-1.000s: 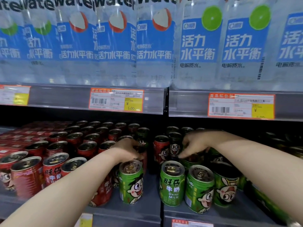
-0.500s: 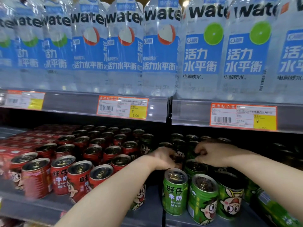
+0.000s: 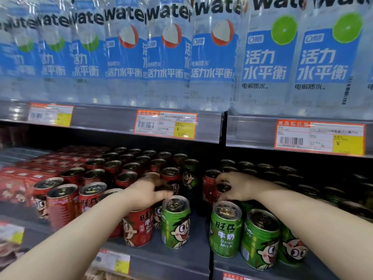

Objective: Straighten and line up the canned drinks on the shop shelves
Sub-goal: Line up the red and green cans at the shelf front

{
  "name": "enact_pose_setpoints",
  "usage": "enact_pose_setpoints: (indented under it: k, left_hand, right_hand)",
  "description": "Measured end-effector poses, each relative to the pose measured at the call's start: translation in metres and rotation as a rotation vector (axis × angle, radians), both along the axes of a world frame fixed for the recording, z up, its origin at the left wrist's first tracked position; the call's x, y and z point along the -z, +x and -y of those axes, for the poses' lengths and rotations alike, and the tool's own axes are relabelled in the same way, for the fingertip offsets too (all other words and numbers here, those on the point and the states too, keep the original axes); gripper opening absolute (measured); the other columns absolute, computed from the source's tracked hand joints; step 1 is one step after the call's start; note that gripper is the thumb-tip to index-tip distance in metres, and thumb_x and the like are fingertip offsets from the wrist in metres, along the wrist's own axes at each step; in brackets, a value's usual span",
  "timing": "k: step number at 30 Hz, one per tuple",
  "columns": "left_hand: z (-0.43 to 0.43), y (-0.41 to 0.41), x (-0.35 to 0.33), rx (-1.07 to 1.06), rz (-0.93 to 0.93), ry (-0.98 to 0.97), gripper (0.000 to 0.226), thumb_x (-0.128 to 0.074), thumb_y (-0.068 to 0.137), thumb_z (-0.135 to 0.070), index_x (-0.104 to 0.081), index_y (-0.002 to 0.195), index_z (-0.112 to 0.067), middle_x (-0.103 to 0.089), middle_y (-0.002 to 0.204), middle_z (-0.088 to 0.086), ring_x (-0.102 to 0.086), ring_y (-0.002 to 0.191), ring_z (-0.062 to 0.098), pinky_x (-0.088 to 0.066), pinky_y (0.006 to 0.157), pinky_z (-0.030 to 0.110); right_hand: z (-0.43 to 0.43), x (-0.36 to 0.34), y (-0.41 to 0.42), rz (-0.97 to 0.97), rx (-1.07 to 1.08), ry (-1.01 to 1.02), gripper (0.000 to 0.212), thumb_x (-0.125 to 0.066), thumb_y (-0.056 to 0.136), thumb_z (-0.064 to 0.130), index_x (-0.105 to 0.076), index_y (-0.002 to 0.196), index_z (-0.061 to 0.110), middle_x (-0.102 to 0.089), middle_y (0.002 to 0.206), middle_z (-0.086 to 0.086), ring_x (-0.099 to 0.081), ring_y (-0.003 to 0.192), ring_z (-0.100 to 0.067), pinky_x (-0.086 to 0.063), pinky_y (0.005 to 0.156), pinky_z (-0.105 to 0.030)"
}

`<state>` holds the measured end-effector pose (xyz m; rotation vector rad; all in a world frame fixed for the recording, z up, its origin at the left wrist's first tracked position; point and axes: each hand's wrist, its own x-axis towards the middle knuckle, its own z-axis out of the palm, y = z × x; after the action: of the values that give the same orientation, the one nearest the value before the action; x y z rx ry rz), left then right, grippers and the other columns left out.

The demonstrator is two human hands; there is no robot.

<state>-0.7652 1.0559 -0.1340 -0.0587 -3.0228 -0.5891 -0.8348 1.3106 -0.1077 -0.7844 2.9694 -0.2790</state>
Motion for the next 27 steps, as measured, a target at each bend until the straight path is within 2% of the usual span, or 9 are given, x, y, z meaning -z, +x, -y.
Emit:
enact_pose_setpoints:
  k: [4, 7, 10, 14, 16, 18, 21, 24, 27]
  left_hand:
    - [-0.002, -0.004, -0.003, -0.080, -0.008, -0.030, 0.044, -0.058, 0.082, -0.055, -0.061, 0.118, -0.030, -0.051, 0.129, 0.001, -0.048, 0.120, 0.020, -0.039, 0.104, 0.034]
    - [-0.021, -0.011, -0.009, -0.140, -0.100, -0.068, 0.046, -0.057, 0.083, -0.053, -0.058, 0.121, -0.027, -0.049, 0.133, 0.003, -0.046, 0.124, 0.022, -0.036, 0.106, 0.037]
    - [-0.058, -0.018, -0.015, -0.035, -0.169, -0.028, 0.044, -0.058, 0.084, -0.049, -0.058, 0.122, -0.026, -0.050, 0.134, 0.003, -0.049, 0.122, 0.021, -0.038, 0.103, 0.030]
    - [-0.115, -0.032, -0.019, 0.174, -0.101, 0.000, 0.049, -0.059, 0.089, -0.034, -0.047, 0.135, -0.022, -0.041, 0.143, 0.004, -0.040, 0.130, 0.020, -0.029, 0.104, 0.021]
    - [-0.137, -0.041, -0.018, 0.240, -0.073, -0.028, 0.057, -0.061, 0.087, -0.033, -0.041, 0.139, -0.022, -0.039, 0.146, 0.006, -0.038, 0.133, 0.019, -0.028, 0.106, 0.020]
    - [-0.149, -0.050, -0.016, 0.256, -0.012, -0.077, 0.064, -0.064, 0.085, -0.032, -0.036, 0.142, -0.021, -0.038, 0.148, 0.005, -0.037, 0.134, 0.018, -0.028, 0.105, 0.019]
    - [-0.150, -0.061, -0.011, 0.243, 0.010, -0.132, 0.062, -0.067, 0.081, -0.037, -0.044, 0.138, -0.026, -0.044, 0.144, 0.001, -0.043, 0.130, 0.018, -0.034, 0.106, 0.022]
    - [-0.140, -0.064, -0.010, 0.240, 0.000, -0.126, 0.057, -0.069, 0.078, -0.042, -0.053, 0.131, -0.028, -0.050, 0.138, -0.005, -0.047, 0.126, 0.015, -0.034, 0.100, 0.017]
    - [-0.119, -0.065, -0.011, 0.183, -0.007, -0.133, 0.051, -0.067, 0.081, -0.037, -0.055, 0.129, -0.026, -0.057, 0.131, -0.001, -0.054, 0.118, 0.015, -0.037, 0.092, 0.015]
  right_hand:
    - [-0.006, -0.001, 0.004, -0.040, -0.010, 0.021, 0.058, -0.065, 0.083, 0.040, -0.045, 0.135, 0.024, -0.047, 0.140, 0.000, -0.047, 0.124, -0.019, -0.039, 0.098, -0.024]
    - [-0.032, -0.016, 0.011, -0.010, 0.029, -0.042, 0.055, -0.057, 0.088, 0.046, -0.043, 0.137, 0.026, -0.041, 0.145, 0.000, -0.042, 0.129, -0.020, -0.035, 0.104, -0.024]
    - [-0.074, -0.036, 0.018, -0.070, 0.098, -0.071, 0.044, -0.056, 0.091, 0.036, -0.051, 0.131, 0.018, -0.050, 0.136, -0.005, -0.048, 0.122, -0.018, -0.036, 0.099, -0.022]
    - [-0.125, -0.046, 0.040, -0.052, 0.211, 0.092, 0.034, -0.055, 0.092, 0.030, -0.057, 0.125, 0.020, -0.057, 0.123, 0.000, -0.052, 0.107, -0.013, -0.035, 0.082, -0.015]
    - [-0.140, -0.044, 0.051, -0.027, 0.257, 0.124, 0.034, -0.055, 0.092, 0.030, -0.056, 0.125, 0.023, -0.059, 0.121, 0.003, -0.053, 0.103, -0.011, -0.037, 0.081, -0.015]
    - [-0.153, -0.039, 0.060, -0.016, 0.275, 0.157, 0.034, -0.056, 0.091, 0.028, -0.056, 0.125, 0.022, -0.060, 0.121, 0.002, -0.055, 0.108, -0.014, -0.039, 0.084, -0.016]
    - [-0.170, -0.037, 0.069, -0.005, 0.303, 0.203, 0.035, -0.057, 0.090, 0.029, -0.056, 0.125, 0.023, -0.059, 0.122, -0.001, -0.054, 0.111, -0.016, -0.037, 0.083, -0.015]
    - [-0.189, -0.040, 0.076, 0.010, 0.344, 0.197, 0.035, -0.057, 0.090, 0.028, -0.056, 0.125, 0.023, -0.059, 0.123, 0.000, -0.054, 0.113, -0.015, -0.036, 0.082, -0.014]
    - [-0.202, -0.042, 0.087, 0.052, 0.361, 0.252, 0.039, -0.058, 0.089, 0.036, -0.055, 0.126, 0.022, -0.059, 0.126, 0.002, -0.054, 0.109, -0.013, -0.037, 0.081, -0.014]
